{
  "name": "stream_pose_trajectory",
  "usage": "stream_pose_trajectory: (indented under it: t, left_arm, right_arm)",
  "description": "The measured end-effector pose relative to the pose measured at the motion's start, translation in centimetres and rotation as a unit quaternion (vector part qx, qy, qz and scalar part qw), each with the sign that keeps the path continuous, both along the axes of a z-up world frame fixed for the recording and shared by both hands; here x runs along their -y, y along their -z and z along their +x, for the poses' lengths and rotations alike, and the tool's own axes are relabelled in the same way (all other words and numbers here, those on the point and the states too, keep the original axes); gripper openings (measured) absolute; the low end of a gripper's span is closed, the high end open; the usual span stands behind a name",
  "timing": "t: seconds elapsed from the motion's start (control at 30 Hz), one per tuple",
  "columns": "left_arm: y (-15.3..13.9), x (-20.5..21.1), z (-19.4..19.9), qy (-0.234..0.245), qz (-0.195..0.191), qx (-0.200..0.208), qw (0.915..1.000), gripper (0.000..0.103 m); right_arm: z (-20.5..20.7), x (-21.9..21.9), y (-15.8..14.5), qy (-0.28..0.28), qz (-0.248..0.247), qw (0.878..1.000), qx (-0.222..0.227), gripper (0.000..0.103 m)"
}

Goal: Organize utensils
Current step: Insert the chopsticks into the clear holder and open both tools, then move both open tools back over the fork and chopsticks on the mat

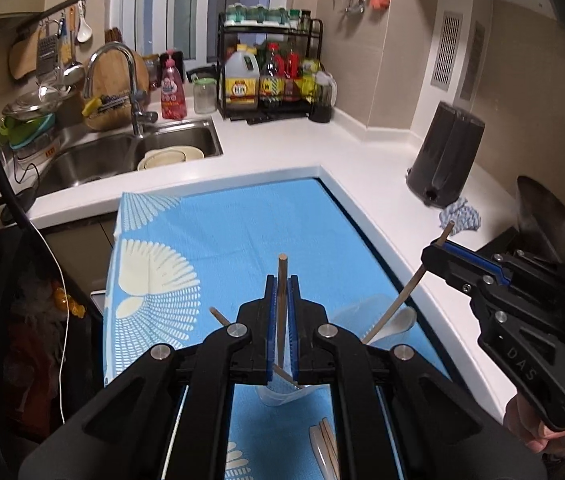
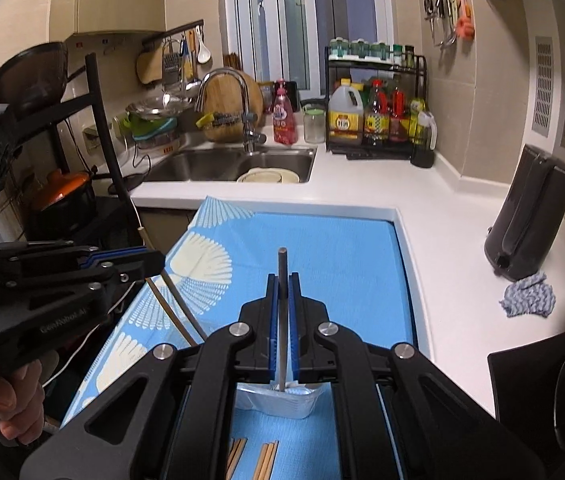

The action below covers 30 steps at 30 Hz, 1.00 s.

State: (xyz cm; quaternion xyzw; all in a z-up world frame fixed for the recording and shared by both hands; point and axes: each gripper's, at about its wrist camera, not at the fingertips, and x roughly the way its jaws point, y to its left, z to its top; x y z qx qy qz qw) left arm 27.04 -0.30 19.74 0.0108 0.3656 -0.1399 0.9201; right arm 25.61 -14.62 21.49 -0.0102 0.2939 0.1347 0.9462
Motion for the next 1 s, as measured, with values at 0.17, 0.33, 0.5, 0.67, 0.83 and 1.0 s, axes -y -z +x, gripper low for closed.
stream_pose_trajectory:
  t: [0.17,0.33,0.5,0.67,0.83,1.0]
  left_arm:
    - [0.8,1.0,0.6,0.019,-0.003,-0.014,0.9997,0.009]
    - [-1.8,0.4,-1.5,0.021,-0.025,0.034,0.9989,0.040]
    - [-3.9,-0.5,-6.0,0.010,-0.029,0.092,0.9952,0.040]
    - [-2.0,-1.4,-11.6,-0.006,-0.044,0.120,0.9918,0.038]
    - [2.9,-1.6,-16.0,-0.021,-0.044,0.114,0.9923,0.014]
    - [9.0,-2.1,-19.3,-0.048,-0.059,0.088,0.9932,0.006]
  right_arm:
    - [0.3,0.3,1.2,0.010,-0.004,1.000,-0.022,0.027]
    - [-2.0,1.3,-0.6,0.016,-0.001,1.000,0.003,0.033]
    - [-6.5,2.5,-2.9,0.024,0.003,0.999,0.046,0.033]
    - [-11.8,3.3,-2.1,0.031,0.018,0.997,0.068,0.033]
    - [-15.9,3.7,2.3,0.035,0.050,0.997,0.047,0.023]
    - [-18.6,2.8,8.9,0.027,0.064,0.998,0.014,0.005]
